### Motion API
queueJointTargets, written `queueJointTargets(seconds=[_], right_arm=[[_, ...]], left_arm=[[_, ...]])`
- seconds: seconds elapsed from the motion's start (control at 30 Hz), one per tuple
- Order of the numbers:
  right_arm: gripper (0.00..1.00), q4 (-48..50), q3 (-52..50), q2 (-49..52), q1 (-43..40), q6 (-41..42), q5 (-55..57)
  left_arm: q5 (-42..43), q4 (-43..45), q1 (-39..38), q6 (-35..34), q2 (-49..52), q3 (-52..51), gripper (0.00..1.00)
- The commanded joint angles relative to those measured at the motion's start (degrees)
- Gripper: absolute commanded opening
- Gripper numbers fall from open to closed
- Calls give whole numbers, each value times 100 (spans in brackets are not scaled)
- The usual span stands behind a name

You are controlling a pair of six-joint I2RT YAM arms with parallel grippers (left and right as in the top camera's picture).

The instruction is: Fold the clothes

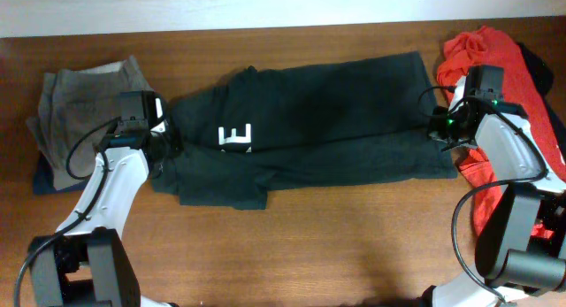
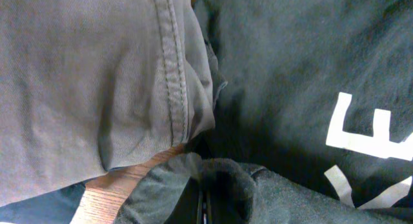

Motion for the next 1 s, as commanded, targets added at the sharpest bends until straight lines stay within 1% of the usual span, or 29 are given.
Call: queueJointTargets(seconds=[0.0, 0.13, 0.17, 0.23, 0.27, 0.47, 0.57, 0.63, 0.77, 0.97], right_arm=[[13, 79, 17, -11, 15, 15, 479], [14, 149, 17, -11, 15, 20, 490], [16, 173, 17, -11, 15, 17, 492], [27, 201, 17, -11, 15, 15, 492], [30, 208, 17, -11, 15, 15, 492], [33, 136, 17, -11, 15, 13, 492], [34, -173, 17, -11, 15, 15, 468], [39, -496, 0, -9, 15, 15, 446], [39, -776, -140, 0, 15, 15, 304], [39, -638, -505, 0, 15, 17, 120]], left_arm=[[-103, 166, 39, -70, 39, -44, 0], [-101, 323, 39, -72, 39, -44, 1], [-103, 341, 39, -72, 39, -44, 4], [-101, 343, 39, -72, 39, -44, 16], [-101, 332, 39, -72, 39, -44, 17], [-101, 90, 39, -72, 39, -44, 17], [-76, -455, 39, -74, 39, -44, 17], [-13, -872, 33, -72, 39, -44, 17], [380, -1362, 33, -72, 39, -48, 17], [463, -1443, 33, -72, 50, -68, 17]])
